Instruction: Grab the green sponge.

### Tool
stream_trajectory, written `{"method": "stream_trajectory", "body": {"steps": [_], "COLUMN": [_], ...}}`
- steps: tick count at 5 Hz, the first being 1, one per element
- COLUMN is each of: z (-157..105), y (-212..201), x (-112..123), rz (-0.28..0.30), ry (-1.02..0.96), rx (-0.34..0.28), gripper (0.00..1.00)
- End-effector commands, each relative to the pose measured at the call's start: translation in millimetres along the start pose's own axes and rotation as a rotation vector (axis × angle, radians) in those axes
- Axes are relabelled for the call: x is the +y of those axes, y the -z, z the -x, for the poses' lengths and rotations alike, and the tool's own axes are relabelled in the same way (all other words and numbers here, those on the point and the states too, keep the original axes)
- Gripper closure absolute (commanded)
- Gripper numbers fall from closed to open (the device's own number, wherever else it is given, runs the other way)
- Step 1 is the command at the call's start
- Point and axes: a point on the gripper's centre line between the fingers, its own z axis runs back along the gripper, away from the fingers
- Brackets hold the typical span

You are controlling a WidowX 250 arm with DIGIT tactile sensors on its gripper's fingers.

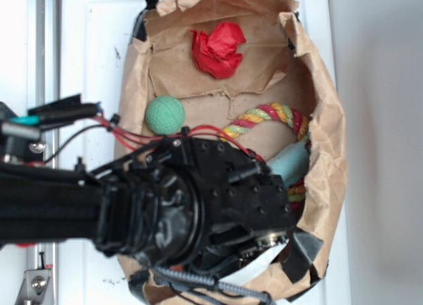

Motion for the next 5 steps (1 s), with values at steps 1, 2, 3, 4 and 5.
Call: {"method": "stream_trajectory", "body": {"steps": [1,2,3,4,5], "z": [-6.8,-8.1,-8.0,-6.3,-7.1], "y": [-11.2,-12.6,-27.3,-54.4,-74.0], "x": [-9.1,-10.9,-13.8,-18.3,-19.4], "rz": [-0.042,-0.045,-0.073,-0.122,-0.173], "ry": [-0.014,-0.023,-0.119,-0.37,-0.631], "rx": [0.012,0.02,0.02,0.015,0.085], "gripper": [1.0,1.0,1.0,1.0,1.0]}}
